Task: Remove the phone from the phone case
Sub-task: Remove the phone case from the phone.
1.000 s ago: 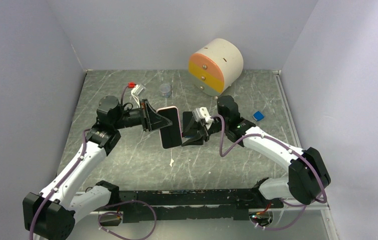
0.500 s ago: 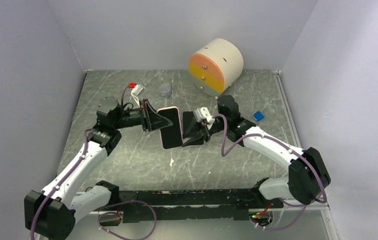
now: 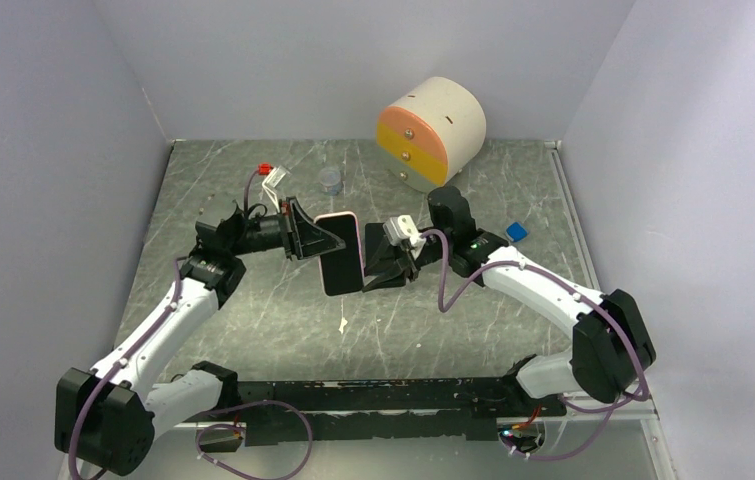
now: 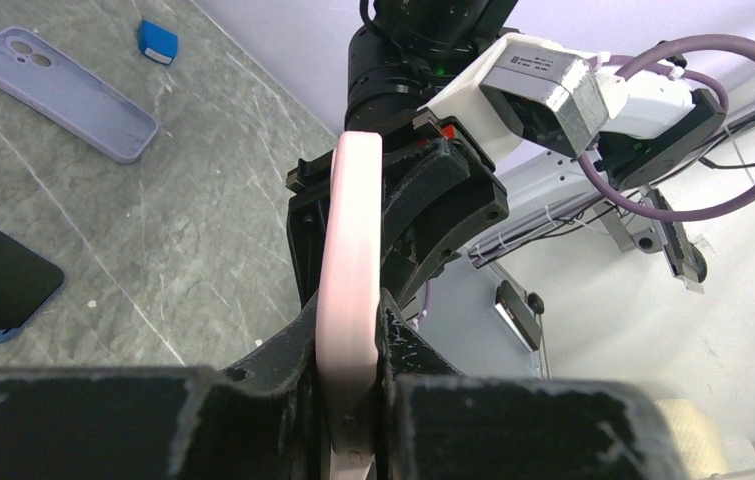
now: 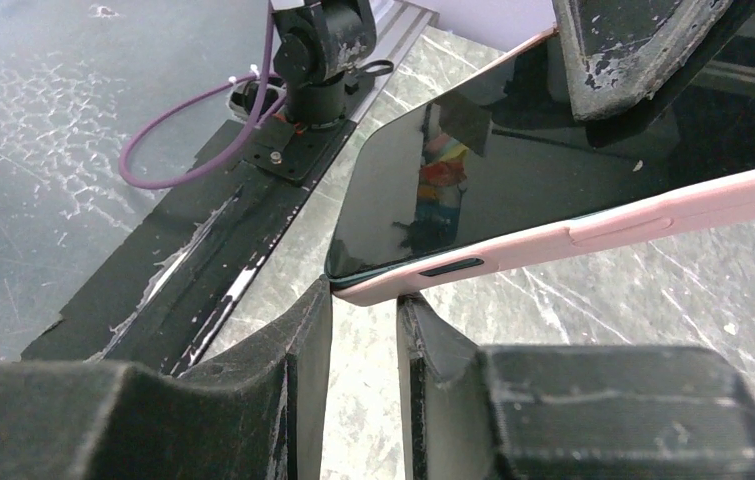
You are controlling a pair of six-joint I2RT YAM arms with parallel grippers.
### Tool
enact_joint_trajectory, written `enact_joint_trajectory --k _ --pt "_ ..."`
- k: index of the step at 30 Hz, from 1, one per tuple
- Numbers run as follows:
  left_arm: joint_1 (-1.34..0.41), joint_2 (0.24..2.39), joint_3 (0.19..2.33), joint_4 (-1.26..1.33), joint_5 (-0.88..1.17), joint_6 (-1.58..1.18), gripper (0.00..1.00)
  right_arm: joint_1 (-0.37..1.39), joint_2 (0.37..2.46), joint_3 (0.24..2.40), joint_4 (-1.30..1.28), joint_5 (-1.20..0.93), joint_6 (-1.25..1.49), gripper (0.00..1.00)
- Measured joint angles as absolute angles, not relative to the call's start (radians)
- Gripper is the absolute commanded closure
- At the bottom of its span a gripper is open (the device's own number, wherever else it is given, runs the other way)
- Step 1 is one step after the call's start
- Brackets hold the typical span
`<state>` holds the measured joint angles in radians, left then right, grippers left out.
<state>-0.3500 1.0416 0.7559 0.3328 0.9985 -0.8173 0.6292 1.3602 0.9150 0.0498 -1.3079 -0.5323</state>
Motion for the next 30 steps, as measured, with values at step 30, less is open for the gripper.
enact_joint_trajectory --k 30 --pt "-0.331 1.065 0.728 0.498 0.977 -0.889 0.98 0.643 1.367 0.894 0.166 -1.128 -0.515 0.99"
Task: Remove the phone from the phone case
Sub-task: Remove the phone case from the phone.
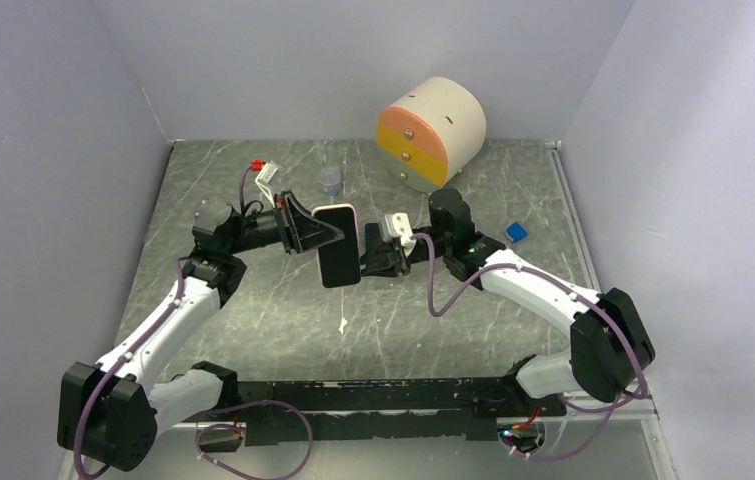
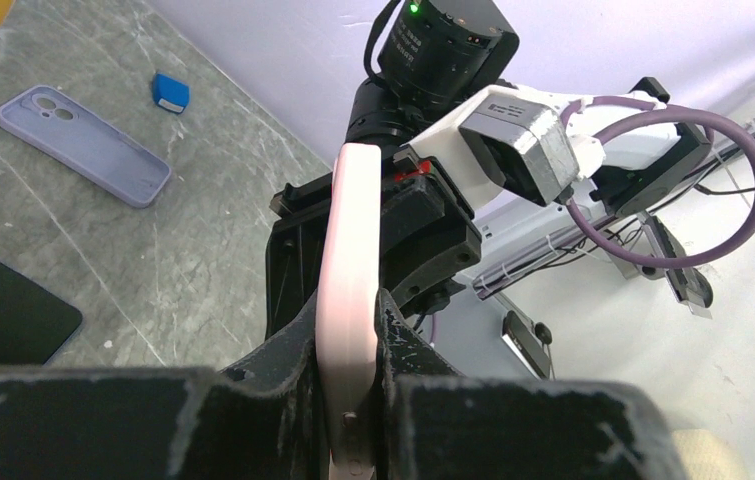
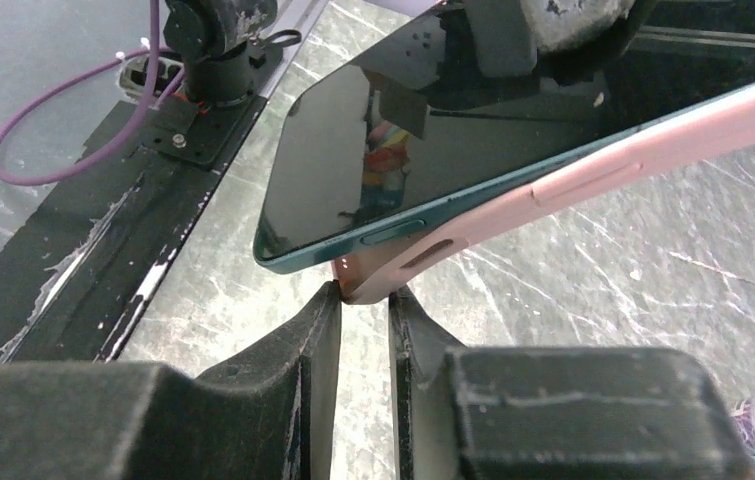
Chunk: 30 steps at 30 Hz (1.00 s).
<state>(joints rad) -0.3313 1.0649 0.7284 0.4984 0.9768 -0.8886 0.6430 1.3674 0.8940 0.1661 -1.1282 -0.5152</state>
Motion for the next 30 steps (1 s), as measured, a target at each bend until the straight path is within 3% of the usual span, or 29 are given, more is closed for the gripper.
enact_joint_trajectory --k 11,22,30 --pt "-0.331 1.065 0.726 0.505 0.955 -0.883 0.98 0.63 1.379 0.78 0.533 -1.126 -0.106 0.75" --pt "-0.345 1.098 0.691 0.587 0.937 -0.947 0.97 0.614 1.443 0.707 0.952 -1.071 0.345 0.7" --pt "-0.351 1.115 0.68 0.677 0.931 -0.992 0.97 0.612 1.458 0.707 1.039 -1.03 0.464 0.71"
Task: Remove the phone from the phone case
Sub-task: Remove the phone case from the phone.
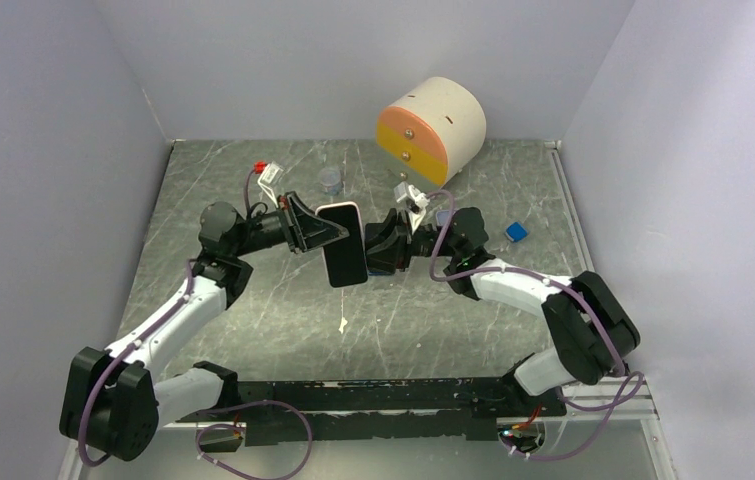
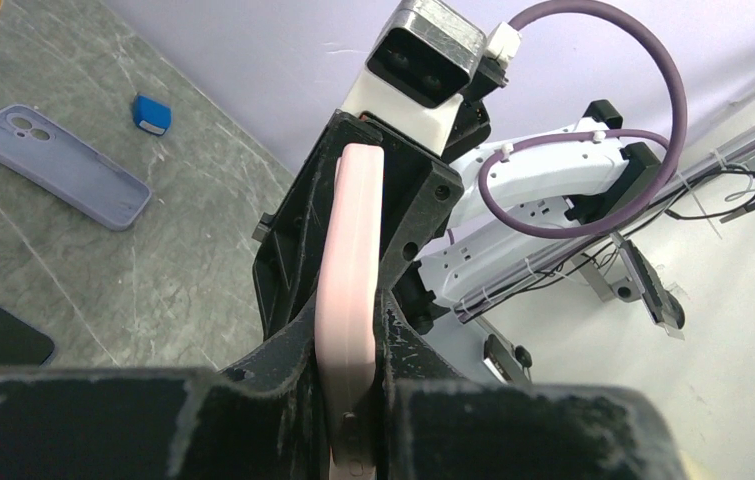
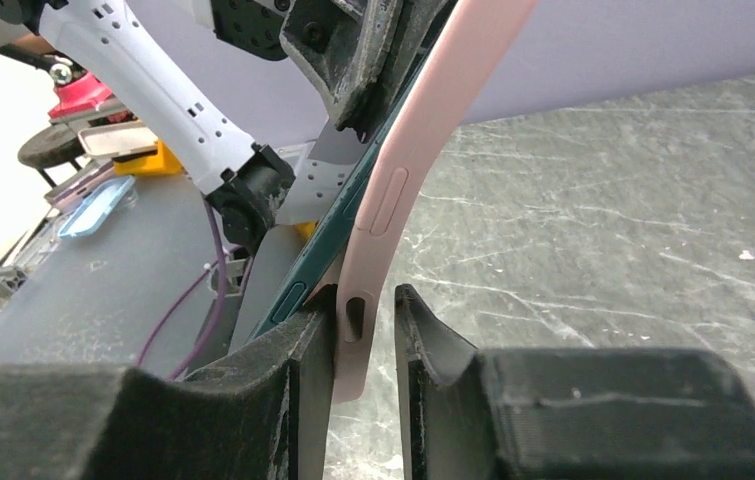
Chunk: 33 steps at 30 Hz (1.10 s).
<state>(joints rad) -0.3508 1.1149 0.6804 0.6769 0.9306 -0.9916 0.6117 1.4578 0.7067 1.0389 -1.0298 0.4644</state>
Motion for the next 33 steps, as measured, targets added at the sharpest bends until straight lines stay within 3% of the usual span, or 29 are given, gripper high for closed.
enact_joint_trajectory --k 9,12,19,33 --pt "-0.359 1.172 0.674 0.686 0.888 -0.988 0.97 0.596 1.508 0.683 1.108 -0.999 0.581 0.94" --pt "-0.366 1.215 0.674 0.686 0.881 -0.986 0.92 0.588 1.508 0.656 1.083 -0.97 0.588 1.0" --pt "-0.369 1.324 0.674 0.683 0.847 -0.976 0.74 0.574 1.508 0.641 0.893 -0.876 0.558 1.0" --pt "-0.392 1.499 0.691 0.617 0.707 -0.928 0.4 0.538 1.513 0.584 0.763 -0.812 0.606 1.0"
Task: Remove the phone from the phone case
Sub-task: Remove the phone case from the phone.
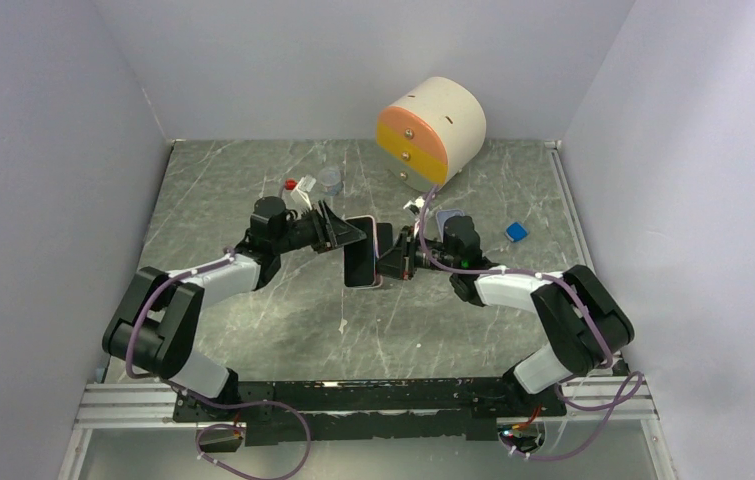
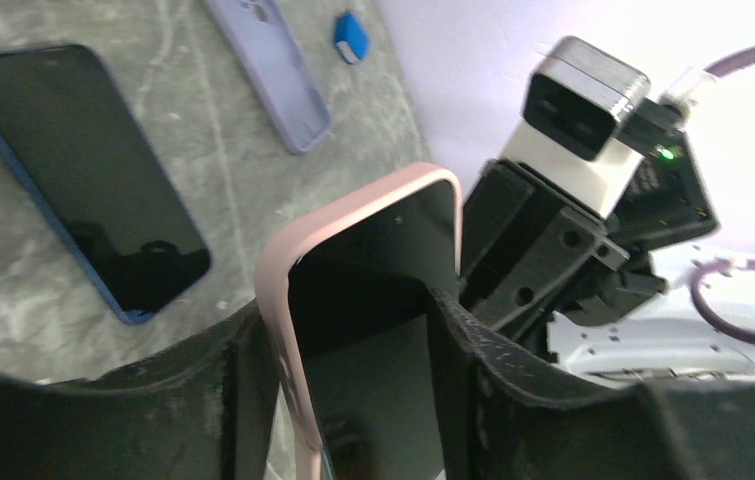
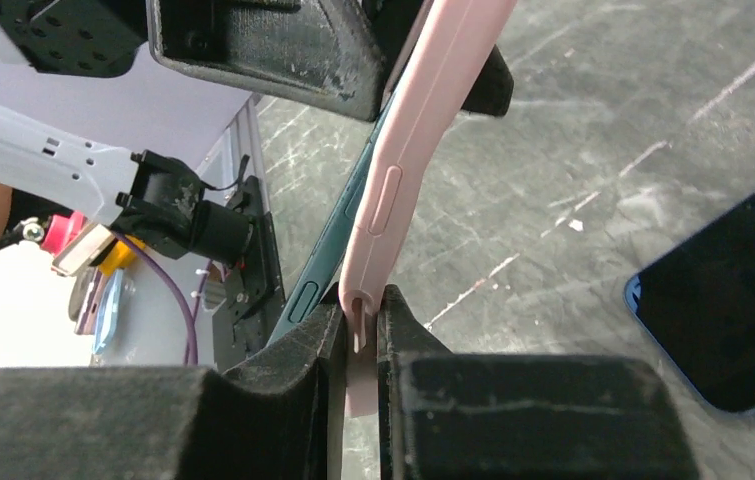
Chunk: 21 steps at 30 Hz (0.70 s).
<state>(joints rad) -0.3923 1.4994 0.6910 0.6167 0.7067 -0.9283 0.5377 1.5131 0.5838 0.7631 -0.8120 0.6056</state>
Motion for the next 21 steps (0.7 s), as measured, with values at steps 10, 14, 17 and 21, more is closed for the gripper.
enact_joint_trajectory --k 10,14,17,21 --pt "-0.388 1.53 0.736 0.436 0.543 -0.842 0.28 0.493 1.592 0.588 0.734 -0.793 0.667 1.0" --pt "-0.39 1.525 0.764 0.349 0.488 -0.792 0.26 0.484 1.627 0.59 0.746 -0.793 0.702 1.0" --pt "-0.405 1.492 0.786 0.249 0.411 -0.732 0.25 0.477 1.646 0.59 0.748 -0.79 0.726 1.0" --pt "-0.453 1.414 0.825 0.113 0.285 -0.647 0.24 0.457 1.662 0.598 0.739 -0.784 0.746 1.0"
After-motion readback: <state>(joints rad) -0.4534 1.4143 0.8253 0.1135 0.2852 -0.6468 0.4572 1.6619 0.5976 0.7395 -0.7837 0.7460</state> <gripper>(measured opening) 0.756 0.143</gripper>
